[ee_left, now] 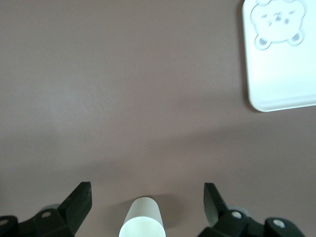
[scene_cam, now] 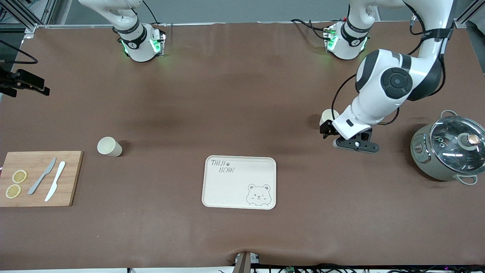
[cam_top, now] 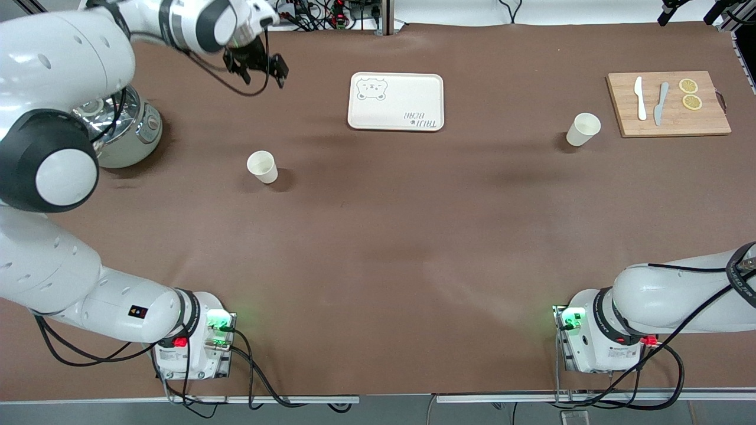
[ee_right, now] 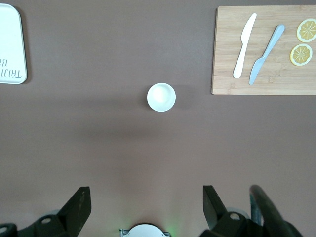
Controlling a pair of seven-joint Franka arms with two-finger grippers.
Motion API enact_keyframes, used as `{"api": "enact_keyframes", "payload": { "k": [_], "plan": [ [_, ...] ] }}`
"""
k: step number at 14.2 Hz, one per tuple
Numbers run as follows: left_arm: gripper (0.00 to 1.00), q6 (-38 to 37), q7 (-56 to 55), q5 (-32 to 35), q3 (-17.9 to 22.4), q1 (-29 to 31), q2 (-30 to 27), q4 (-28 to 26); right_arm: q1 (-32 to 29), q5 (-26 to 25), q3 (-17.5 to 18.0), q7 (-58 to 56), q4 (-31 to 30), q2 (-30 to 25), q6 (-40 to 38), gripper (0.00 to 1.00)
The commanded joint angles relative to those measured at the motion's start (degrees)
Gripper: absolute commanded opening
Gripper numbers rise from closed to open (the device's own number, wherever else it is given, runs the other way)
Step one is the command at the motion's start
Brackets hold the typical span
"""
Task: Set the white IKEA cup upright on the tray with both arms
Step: 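Move the left gripper down over the white cup near the pot, then close the left gripper on the cup while the right gripper reaches out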
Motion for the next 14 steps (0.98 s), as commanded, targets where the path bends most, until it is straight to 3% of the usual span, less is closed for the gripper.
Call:
{"api": "enact_keyframes", "payload": {
  "k": [1, 7, 14],
  "plan": [
    [1.00, 6.84, 0.78, -1.24, -0.11, 0.52, -6.79, -12.33, -1.46, 0.99, 0.92, 0.43, 0.32, 0.61, -0.02, 1.00],
    [1.00, 15.63, 5.70, -0.98, -0.10, 3.42, -12.86, -25.87, -0.75, 0.99, 1.09, 0.17, 2.07, 1.31, 0.07, 1.00],
    [1.00, 27.76, 6.50, -0.98, -0.11, 3.42, -12.25, -34.41, -0.94, 0.99, 1.09, 0.17, 2.08, 5.53, 0.68, 1.00]
  ]
}}
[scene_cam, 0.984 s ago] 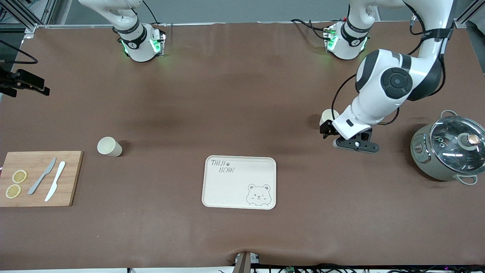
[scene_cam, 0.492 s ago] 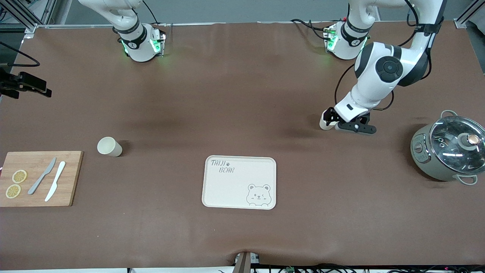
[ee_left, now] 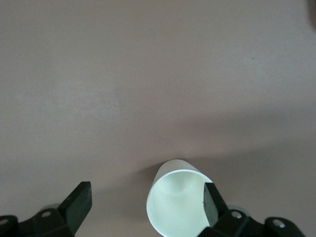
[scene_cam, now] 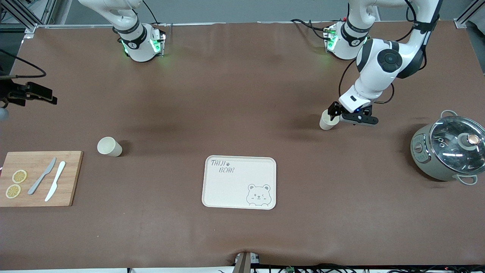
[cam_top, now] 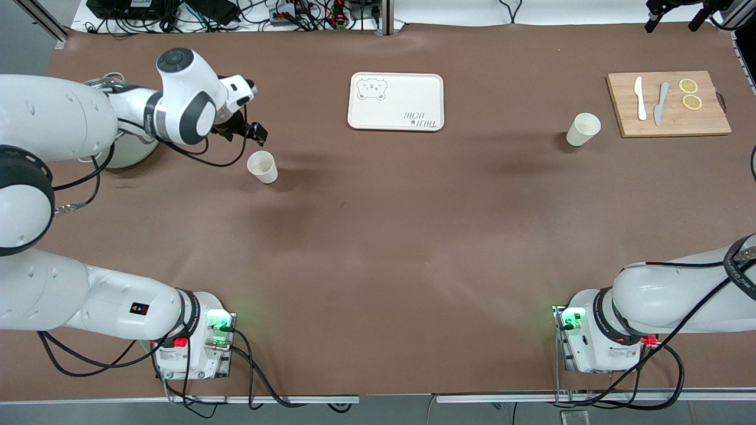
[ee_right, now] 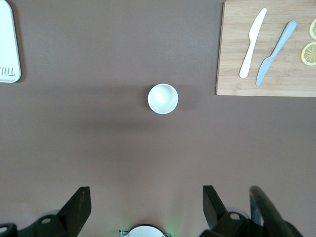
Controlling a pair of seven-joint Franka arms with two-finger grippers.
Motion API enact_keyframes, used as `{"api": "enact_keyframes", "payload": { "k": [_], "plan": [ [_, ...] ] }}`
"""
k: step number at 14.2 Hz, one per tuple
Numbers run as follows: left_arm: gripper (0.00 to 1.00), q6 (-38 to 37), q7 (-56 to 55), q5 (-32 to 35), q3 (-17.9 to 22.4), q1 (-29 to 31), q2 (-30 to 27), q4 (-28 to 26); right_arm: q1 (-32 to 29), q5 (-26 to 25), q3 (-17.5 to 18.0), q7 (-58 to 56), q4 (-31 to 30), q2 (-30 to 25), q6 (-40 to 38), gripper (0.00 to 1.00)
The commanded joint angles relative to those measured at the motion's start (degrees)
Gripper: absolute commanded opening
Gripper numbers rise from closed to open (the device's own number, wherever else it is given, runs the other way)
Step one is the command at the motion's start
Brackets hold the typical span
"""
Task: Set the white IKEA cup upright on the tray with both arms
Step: 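Close the left gripper on the cup while the right gripper reaches out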
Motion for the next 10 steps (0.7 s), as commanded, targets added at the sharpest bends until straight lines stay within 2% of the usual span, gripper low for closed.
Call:
{"api": "enact_keyframes", "payload": {
  "k": [1, 3, 10],
  "plan": [
    [1.00, 4.33, 1.41, -0.98, -0.23, -0.02, -1.00, -3.53, -0.40, 0.92, 0.68, 0.09, 1.38, 1.81, -0.36, 1.00],
    [1.00, 5.92, 1.41, -0.98, -0.23, -0.11, -0.30, -4.24, 0.31, 0.56, 0.77, 0.08, 2.25, 4.36, -1.06, 1.00],
    [1.00, 11.89, 1.41, -0.98, -0.49, -0.11, 5.14, -4.24, 0.13, 0.04, 0.68, -0.09, 2.52, 5.16, -1.06, 1.00]
  ]
}}
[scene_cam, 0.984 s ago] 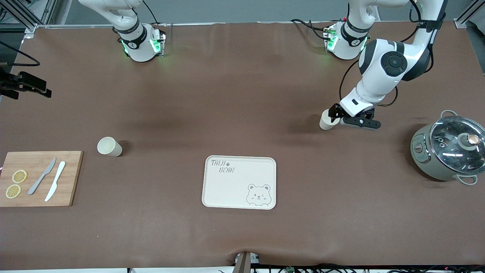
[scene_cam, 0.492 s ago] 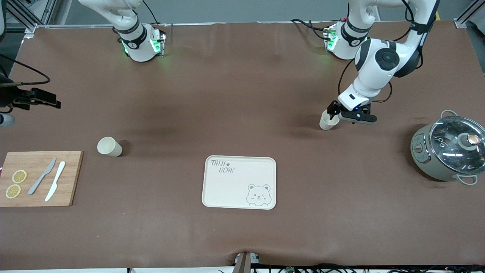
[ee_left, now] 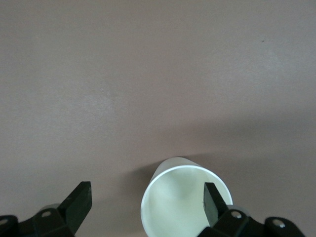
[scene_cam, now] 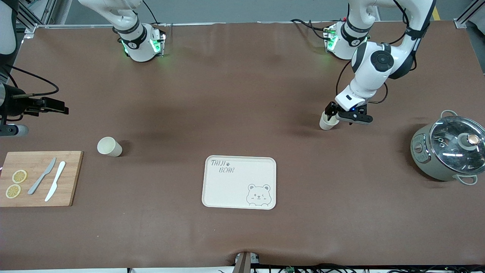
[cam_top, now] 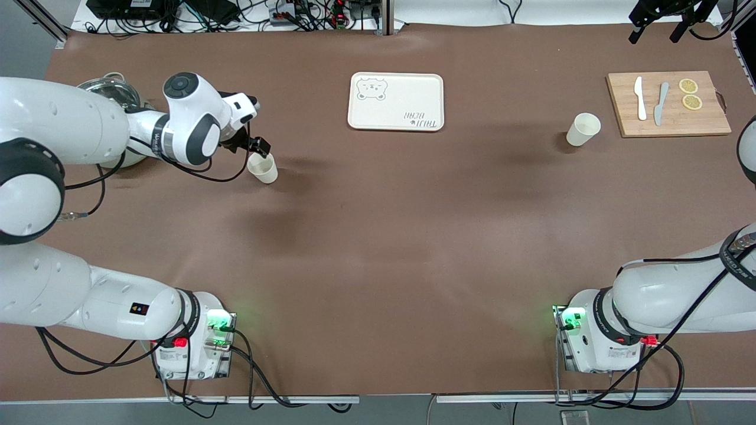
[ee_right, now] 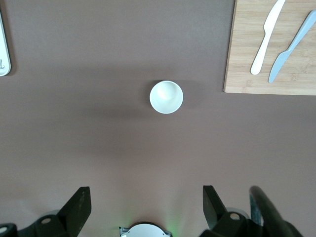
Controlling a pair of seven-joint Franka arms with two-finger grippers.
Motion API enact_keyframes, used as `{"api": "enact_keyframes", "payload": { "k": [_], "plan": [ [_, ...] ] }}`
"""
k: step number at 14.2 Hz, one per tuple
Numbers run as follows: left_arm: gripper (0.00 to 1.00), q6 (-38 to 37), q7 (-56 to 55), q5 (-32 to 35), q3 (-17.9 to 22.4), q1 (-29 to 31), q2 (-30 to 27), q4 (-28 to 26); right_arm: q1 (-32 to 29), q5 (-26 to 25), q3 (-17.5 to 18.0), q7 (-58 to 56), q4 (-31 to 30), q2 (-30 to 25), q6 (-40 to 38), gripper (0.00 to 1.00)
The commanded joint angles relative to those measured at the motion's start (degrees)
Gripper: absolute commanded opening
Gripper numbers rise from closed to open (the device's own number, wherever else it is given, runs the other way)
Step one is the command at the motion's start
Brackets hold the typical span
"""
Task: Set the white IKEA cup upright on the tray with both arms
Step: 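Close the left gripper on the cup while the right gripper reaches out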
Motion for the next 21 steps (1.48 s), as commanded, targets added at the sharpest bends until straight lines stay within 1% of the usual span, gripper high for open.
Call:
{"api": "enact_keyframes", "payload": {
  "k": [1, 6, 8, 11, 14, 17, 18, 19, 20, 21],
  "plan": [
    [1.00, 3.26, 1.54, -0.98, -0.26, 0.21, 2.06, -0.19, -0.34, -0.05, 0.26, -0.07, 1.75, 1.08, -0.97, 1.00],
    [1.00, 4.06, 2.16, -0.98, -0.17, 0.56, 2.85, -0.45, -0.87, 0.03, 0.09, 0.10, 1.31, 2.66, -1.15, 1.00],
    [1.00, 4.15, 2.16, -0.89, -0.17, 0.56, 2.94, -1.06, -1.04, 0.38, 0.09, 0.37, 0.09, 2.93, -1.33, 1.00],
    [1.00, 5.55, 2.16, -0.89, -0.17, 0.74, 3.03, -2.03, -1.22, 0.30, 0.09, 0.72, -3.69, 2.31, 0.51, 1.00],
    [1.00, 6.60, 2.16, -0.81, -0.17, 1.00, 3.64, -2.56, -1.39, 0.38, 0.09, 0.72, -9.04, 1.70, 5.34, 1.00],
    [1.00, 6.96, 2.16, -0.72, -0.17, 1.00, 4.00, -2.56, -2.45, 0.82, 0.09, 0.72, -11.07, 1.87, 7.63, 1.00],
    [1.00, 6.96, 2.16, -0.72, -0.17, 1.00, 4.00, -2.56, -2.28, 0.82, 0.09, 0.72, -12.82, 1.61, 9.64, 1.00],
    [0.96, 6.96, 2.07, -0.72, -0.17, 1.00, 4.00, -2.56, -2.53, 0.82, 0.09, 0.72, -14.40, 1.52, 11.23, 1.00],
    [0.25, 6.52, 1.64, -0.72, -0.17, 1.35, 3.91, -2.56, -2.97, 0.82, 0.09, 0.72, -15.03, 1.61, 12.03, 1.00],
    [0.00, 6.34, 2.24, -0.72, -0.26, 2.66, 4.00, -2.56, -2.89, 0.82, 0.09, 0.72, -15.82, 1.78, 13.34, 1.00]
  ]
}}
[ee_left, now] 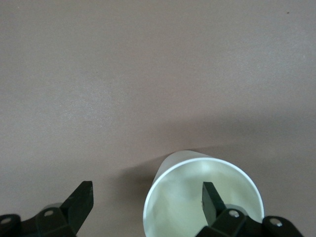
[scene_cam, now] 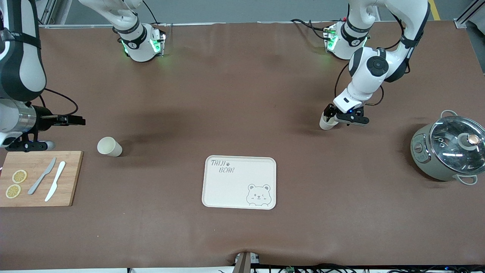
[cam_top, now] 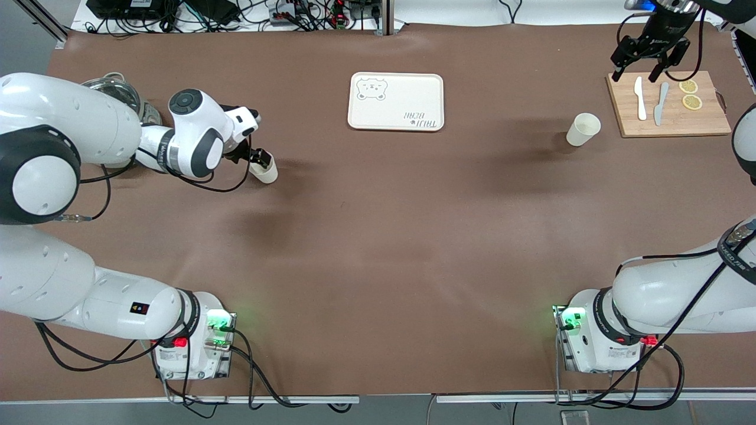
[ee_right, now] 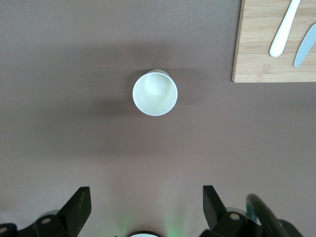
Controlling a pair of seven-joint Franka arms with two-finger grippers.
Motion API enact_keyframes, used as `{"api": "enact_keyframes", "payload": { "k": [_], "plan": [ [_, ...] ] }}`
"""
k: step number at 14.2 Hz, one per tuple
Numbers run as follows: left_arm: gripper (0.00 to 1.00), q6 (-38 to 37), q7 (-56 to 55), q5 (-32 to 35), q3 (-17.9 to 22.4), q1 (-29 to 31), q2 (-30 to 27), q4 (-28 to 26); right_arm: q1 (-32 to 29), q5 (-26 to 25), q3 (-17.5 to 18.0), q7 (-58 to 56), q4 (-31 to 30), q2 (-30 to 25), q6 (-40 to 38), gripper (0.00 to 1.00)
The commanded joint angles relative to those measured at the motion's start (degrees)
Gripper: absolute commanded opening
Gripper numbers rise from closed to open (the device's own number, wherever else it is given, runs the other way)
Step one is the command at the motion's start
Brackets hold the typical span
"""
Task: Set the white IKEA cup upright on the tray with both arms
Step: 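Lift the cup with the left gripper while the right gripper grasps the other cup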
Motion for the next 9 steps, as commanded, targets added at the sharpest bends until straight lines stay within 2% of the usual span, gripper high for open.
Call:
{"api": "enact_keyframes", "payload": {
  "k": [1, 3, 9],
  "plan": [
    [0.00, 0.72, 1.67, -0.72, -0.34, 2.36, 0.01, -0.42, -1.24, 0.81, 0.70, 0.62, -5.77, -1.46, 5.64, 1.00],
    [0.00, 0.46, 1.76, -0.72, -0.34, 2.54, -0.17, -0.51, -1.59, 0.81, 0.70, 0.62, -10.17, -2.34, 11.37, 1.00],
    [0.00, 0.10, 2.38, -0.72, -0.43, 2.37, -0.96, -0.25, -1.68, 0.81, 0.70, 0.62, -14.41, -1.64, 19.64, 1.00]
  ]
}}
